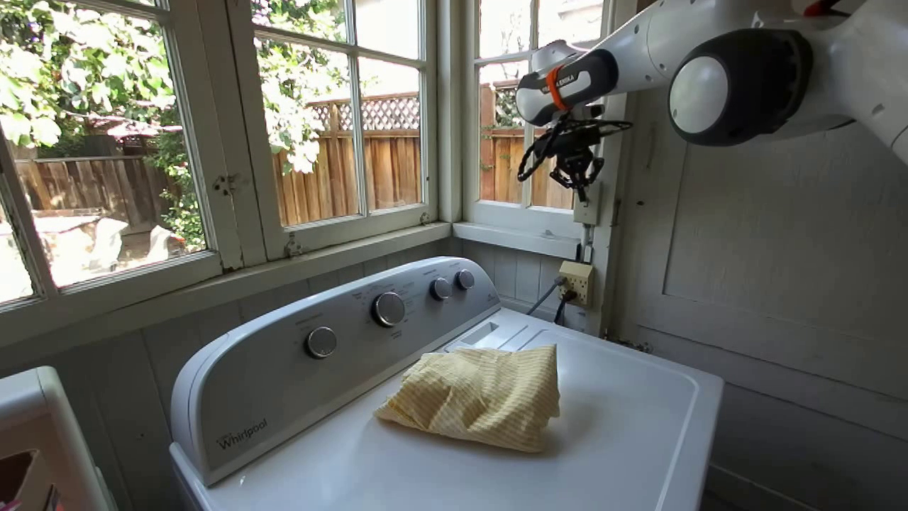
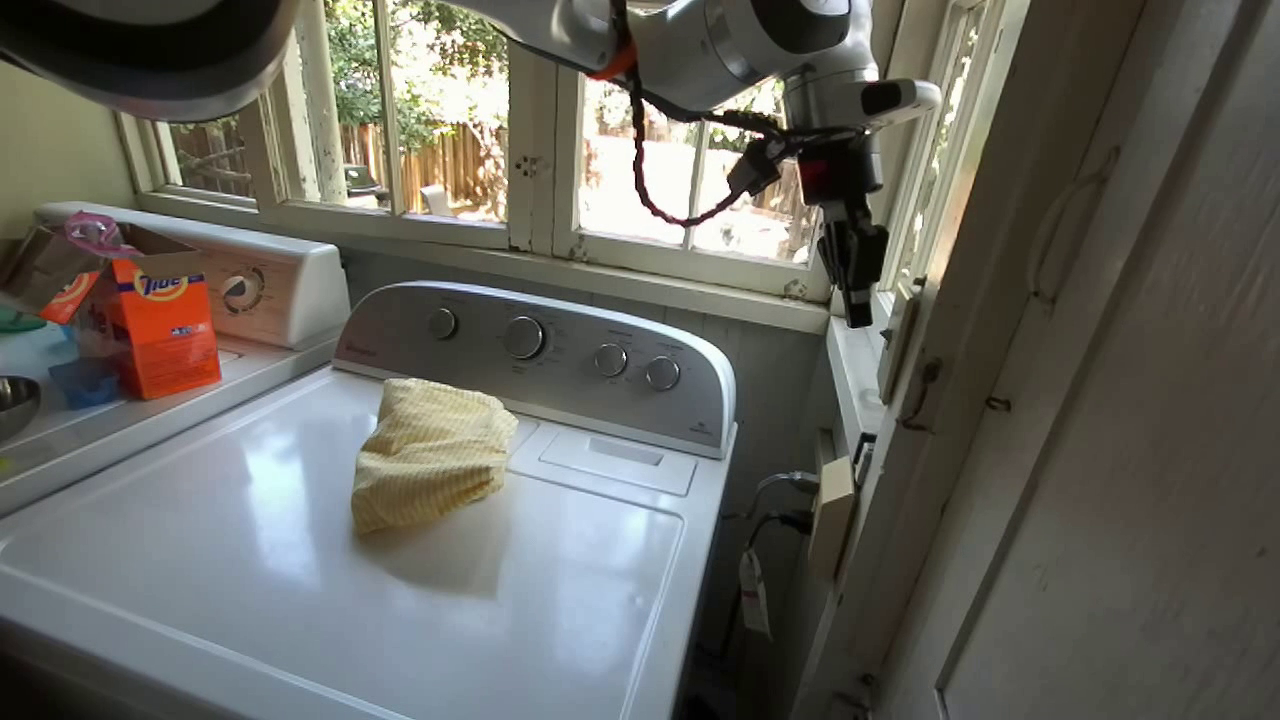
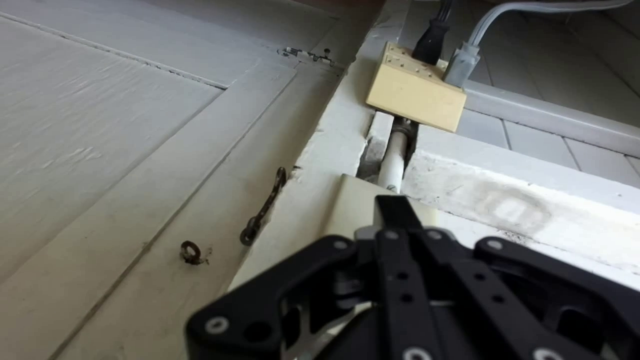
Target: Turn off the switch
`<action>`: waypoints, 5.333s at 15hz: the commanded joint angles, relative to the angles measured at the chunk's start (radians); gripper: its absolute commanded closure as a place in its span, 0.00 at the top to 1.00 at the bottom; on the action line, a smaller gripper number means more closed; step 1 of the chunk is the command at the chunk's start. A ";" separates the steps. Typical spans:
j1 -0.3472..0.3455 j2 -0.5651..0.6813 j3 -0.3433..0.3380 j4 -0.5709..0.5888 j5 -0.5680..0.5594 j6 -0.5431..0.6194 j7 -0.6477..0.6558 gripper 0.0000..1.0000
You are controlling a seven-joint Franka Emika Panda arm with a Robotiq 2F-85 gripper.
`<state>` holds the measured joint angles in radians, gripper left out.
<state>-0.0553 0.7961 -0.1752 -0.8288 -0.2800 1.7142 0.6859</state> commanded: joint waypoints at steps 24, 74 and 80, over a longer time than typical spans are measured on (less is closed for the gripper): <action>-0.030 0.113 0.000 0.116 0.016 -0.053 -0.001 0.00; -0.085 0.103 0.052 0.203 0.098 -0.021 0.140 0.00; -0.091 0.109 0.055 0.202 0.103 -0.023 0.139 0.00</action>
<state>-0.1323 0.8905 -0.1312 -0.6323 -0.1980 1.6695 0.8182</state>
